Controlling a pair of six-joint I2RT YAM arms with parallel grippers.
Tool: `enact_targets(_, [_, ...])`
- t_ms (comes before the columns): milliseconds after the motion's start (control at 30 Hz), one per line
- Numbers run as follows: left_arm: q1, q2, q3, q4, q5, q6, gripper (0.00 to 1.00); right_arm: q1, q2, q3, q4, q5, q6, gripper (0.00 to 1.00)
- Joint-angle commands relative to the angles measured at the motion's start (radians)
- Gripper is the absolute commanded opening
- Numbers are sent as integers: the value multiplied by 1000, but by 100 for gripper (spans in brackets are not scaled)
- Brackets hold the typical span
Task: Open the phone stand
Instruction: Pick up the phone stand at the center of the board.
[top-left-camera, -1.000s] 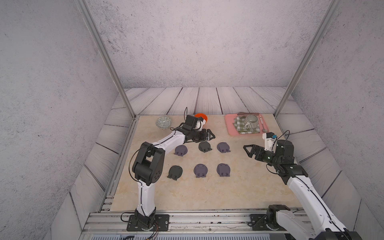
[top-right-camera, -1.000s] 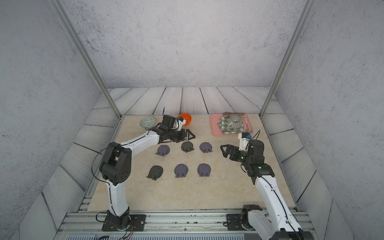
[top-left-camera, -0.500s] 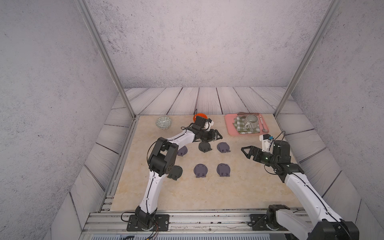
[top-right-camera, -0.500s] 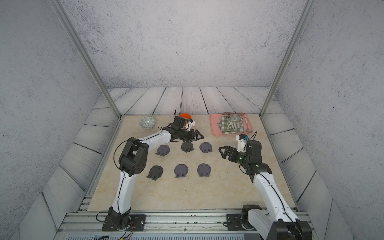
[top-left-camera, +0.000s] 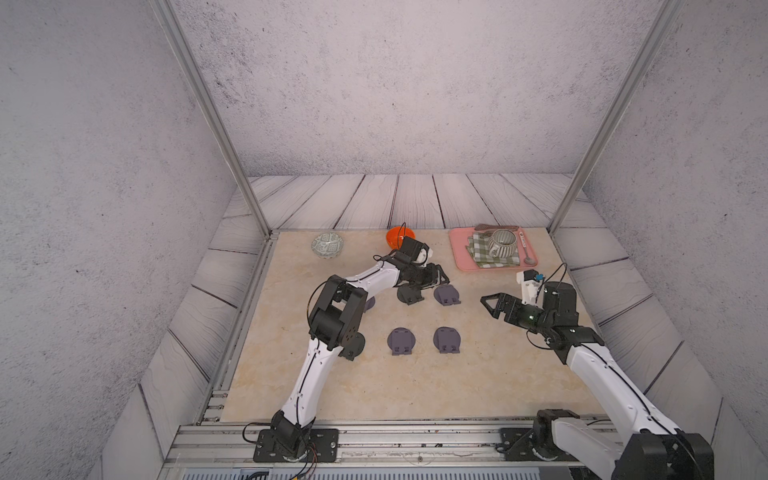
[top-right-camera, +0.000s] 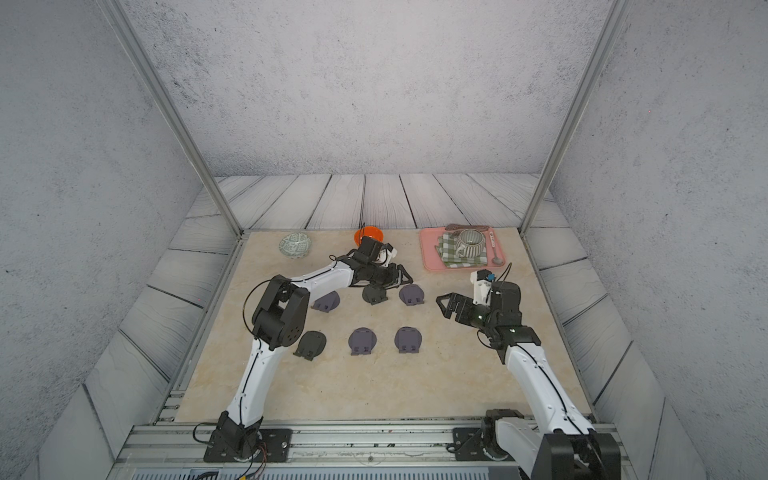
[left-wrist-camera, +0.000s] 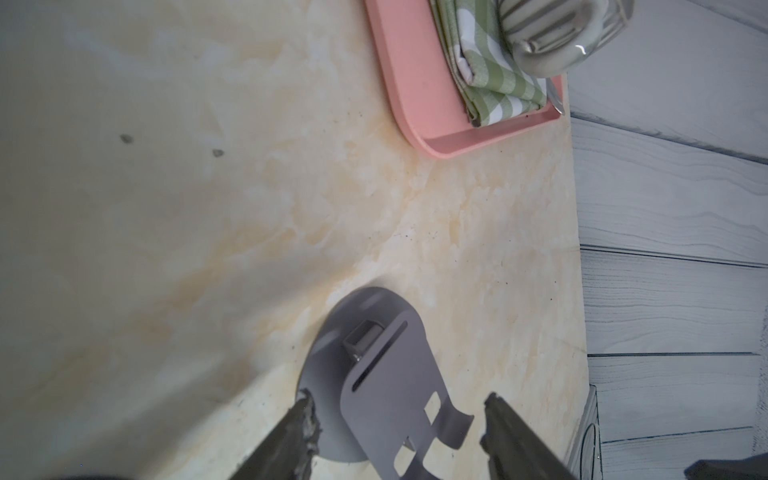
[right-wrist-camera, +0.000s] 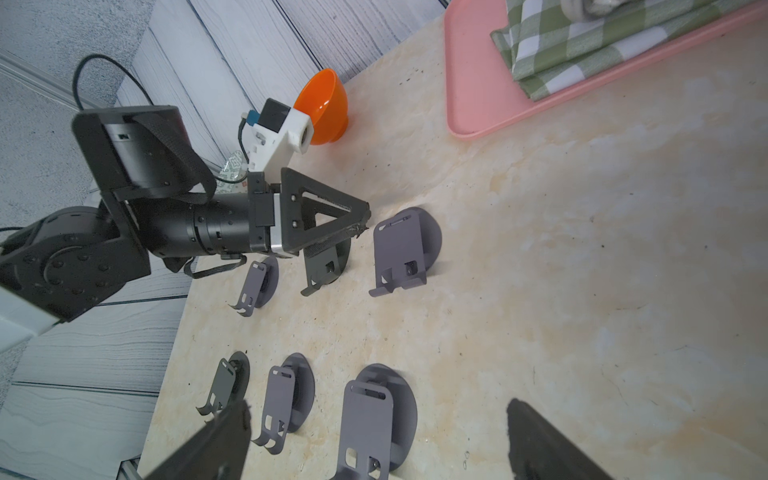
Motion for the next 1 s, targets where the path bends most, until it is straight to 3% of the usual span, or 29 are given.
enact_targets(0, [-5,34,34,-7,-13,-15,67,3,3,-12,10,-5,-5,99])
enact_targets(800, [-12,113,74,66,79,-64,60,3,22,-16,8,-16,-2,99])
enact_targets(967, [-12,152,76,92,123,-97,53,3,27,-16,8,-16,-3,99])
